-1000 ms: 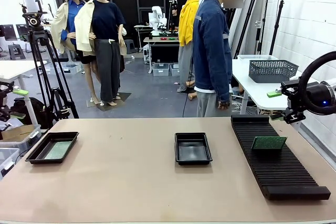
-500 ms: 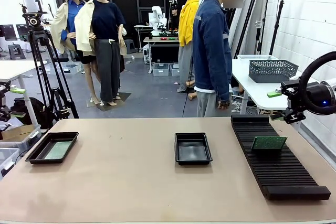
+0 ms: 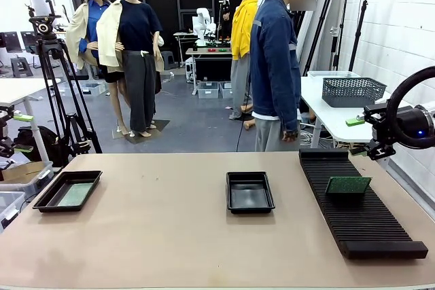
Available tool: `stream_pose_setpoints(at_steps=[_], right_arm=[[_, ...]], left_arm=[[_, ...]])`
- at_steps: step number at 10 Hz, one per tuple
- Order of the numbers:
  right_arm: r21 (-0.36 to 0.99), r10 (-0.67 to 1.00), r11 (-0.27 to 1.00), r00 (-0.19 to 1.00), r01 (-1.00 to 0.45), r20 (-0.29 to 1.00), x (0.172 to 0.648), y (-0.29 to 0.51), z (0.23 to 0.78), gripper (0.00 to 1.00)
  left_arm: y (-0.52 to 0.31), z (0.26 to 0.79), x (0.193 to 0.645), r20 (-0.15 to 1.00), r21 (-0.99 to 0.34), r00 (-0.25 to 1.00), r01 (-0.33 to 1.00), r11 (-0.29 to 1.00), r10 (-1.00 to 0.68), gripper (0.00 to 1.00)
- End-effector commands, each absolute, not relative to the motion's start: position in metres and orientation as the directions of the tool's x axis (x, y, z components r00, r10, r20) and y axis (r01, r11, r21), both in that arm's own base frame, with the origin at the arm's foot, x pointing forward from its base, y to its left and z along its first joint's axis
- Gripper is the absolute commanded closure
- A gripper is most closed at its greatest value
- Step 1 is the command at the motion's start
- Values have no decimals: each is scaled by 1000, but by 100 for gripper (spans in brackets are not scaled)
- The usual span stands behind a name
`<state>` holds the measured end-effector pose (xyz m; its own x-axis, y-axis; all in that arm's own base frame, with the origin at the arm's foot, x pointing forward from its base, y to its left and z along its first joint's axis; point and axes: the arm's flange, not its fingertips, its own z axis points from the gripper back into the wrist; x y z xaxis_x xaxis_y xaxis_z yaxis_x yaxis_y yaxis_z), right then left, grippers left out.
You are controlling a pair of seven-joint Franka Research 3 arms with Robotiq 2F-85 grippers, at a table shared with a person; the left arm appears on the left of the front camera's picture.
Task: Inspect and transfer BCBs to ESD trays.
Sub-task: Pick up the Blank PCB from the PCB Rack and place it in the right ESD tray.
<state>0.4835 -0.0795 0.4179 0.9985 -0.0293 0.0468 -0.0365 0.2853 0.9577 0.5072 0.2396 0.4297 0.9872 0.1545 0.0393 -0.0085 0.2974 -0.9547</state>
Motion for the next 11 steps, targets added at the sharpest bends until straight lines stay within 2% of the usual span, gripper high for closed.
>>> stream_pose_setpoints(at_steps=[1,3,4,5,7,9,11], right_arm=[[956,-33,290,998,-38,49,481,-77,418,0],[958,-29,285,998,-36,47,484,-79,418,0],[934,-7,352,998,-61,68,496,-79,421,0],[883,59,452,992,-125,110,506,-72,426,0],[788,192,563,967,-249,169,512,-64,434,0],[663,361,619,903,-420,234,515,-53,441,0],[580,475,618,840,-531,263,519,-44,447,0]], left_arm=[[238,431,505,41,-955,987,-7,296,153,0],[238,431,505,41,-955,987,-7,296,153,0],[238,431,505,41,-955,987,-7,296,153,0],[238,431,505,41,-955,987,-7,296,153,0],[238,431,505,41,-955,987,-7,296,153,0],[238,431,505,41,-955,987,-7,296,153,0],[238,431,505,41,-955,987,-7,296,153,0]])
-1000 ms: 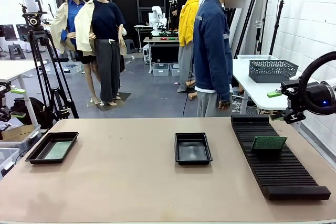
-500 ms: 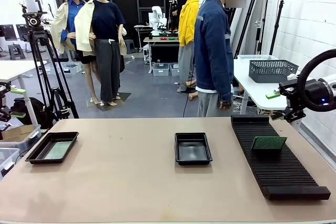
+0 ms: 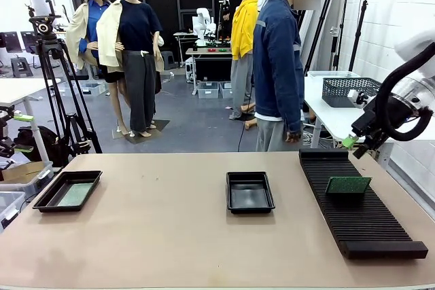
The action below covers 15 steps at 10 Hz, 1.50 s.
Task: Inspect and transfer BCBs to ESD trays.
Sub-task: Pick up the Blank PCB from the PCB Rack and place it in the right ESD tray.
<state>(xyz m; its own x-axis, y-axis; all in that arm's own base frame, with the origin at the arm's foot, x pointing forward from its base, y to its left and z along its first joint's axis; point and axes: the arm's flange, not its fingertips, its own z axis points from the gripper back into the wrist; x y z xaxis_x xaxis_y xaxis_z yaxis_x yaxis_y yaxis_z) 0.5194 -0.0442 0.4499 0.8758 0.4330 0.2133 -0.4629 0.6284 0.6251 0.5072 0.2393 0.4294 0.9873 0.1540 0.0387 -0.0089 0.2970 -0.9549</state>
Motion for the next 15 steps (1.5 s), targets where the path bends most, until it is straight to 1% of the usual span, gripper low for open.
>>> stream_pose_setpoints(at_steps=[1,2,3,4,6,8,10,12,15], right_arm=[[536,544,598,793,-596,276,520,-39,449,0],[490,600,565,738,-664,309,520,-34,446,0],[416,666,525,663,-742,342,517,-30,441,0],[318,754,459,553,-829,354,514,-25,438,0],[185,862,353,396,-917,317,509,-18,431,0],[29,925,295,293,-955,243,502,-6,425,0],[-41,953,237,225,-971,203,505,1,422,0],[-98,981,160,147,-982,127,504,-1,414,0],[-86,989,119,111,-989,94,513,1,412,0]], left_arm=[[238,431,505,41,-955,987,-7,296,153,0],[238,431,505,41,-955,987,-7,296,153,0],[238,431,505,41,-955,987,-7,296,153,0],[238,431,505,41,-955,987,-7,296,153,0],[238,431,505,41,-955,987,-7,296,153,0],[238,431,505,41,-955,987,-7,296,153,0],[238,431,505,41,-955,987,-7,296,153,0],[238,431,505,41,-955,987,-7,296,153,0],[238,431,505,41,-955,987,-7,296,153,0]])
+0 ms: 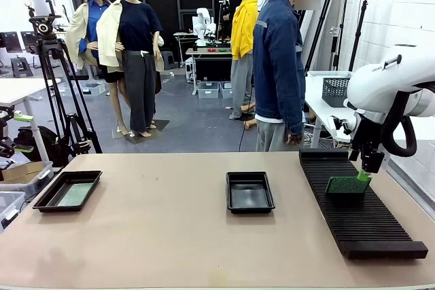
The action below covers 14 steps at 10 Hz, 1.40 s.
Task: Inspect and transfer BCBs to ESD trays.
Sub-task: Pick up the Blank PCB from the PCB Rack and place it in the right ESD tray.
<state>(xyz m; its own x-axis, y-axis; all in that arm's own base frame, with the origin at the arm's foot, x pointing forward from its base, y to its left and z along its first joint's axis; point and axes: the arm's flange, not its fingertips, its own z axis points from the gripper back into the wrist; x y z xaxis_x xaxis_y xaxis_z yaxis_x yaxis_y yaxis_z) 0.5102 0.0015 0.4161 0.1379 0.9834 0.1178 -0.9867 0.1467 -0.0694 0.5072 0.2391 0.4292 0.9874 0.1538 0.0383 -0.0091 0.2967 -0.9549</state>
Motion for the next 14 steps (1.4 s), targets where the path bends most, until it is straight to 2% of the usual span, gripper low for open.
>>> stream_pose_setpoints(at_steps=[1,10,14], right_arm=[[-90,991,114,106,-989,87,516,3,412,0],[-78,991,129,127,-989,32,529,10,366,0],[-75,992,129,128,-989,25,537,14,366,0]], left_arm=[[238,431,505,41,-955,987,-7,296,153,0],[238,431,505,41,-955,987,-7,296,153,0],[238,431,505,41,-955,987,-7,296,153,0]])
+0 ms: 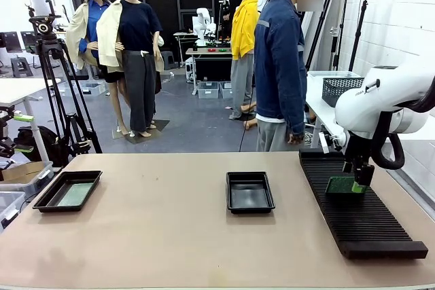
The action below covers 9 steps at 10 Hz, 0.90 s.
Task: Inspect and transfer BCBs to ESD trays.
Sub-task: Pick up the Blank PCB from the PCB Rack and place it in the right ESD tray.
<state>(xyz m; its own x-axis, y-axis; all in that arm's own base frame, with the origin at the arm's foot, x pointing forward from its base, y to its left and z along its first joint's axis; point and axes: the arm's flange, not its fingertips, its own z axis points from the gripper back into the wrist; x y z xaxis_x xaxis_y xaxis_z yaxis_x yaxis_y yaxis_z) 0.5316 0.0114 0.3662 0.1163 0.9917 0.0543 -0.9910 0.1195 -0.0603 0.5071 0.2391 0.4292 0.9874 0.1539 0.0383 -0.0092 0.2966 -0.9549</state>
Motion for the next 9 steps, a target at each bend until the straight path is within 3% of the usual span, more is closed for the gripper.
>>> stream_pose_setpoints(at_steps=[1,4,9], right_arm=[[-77,991,130,129,-988,25,539,14,367,0],[-80,993,121,120,-989,21,543,15,370,13],[-83,993,117,116,-990,23,549,12,372,70]], left_arm=[[238,431,505,41,-955,987,-7,296,153,0],[238,431,505,41,-955,987,-7,296,153,0],[238,431,505,41,-955,987,-7,296,153,0]])
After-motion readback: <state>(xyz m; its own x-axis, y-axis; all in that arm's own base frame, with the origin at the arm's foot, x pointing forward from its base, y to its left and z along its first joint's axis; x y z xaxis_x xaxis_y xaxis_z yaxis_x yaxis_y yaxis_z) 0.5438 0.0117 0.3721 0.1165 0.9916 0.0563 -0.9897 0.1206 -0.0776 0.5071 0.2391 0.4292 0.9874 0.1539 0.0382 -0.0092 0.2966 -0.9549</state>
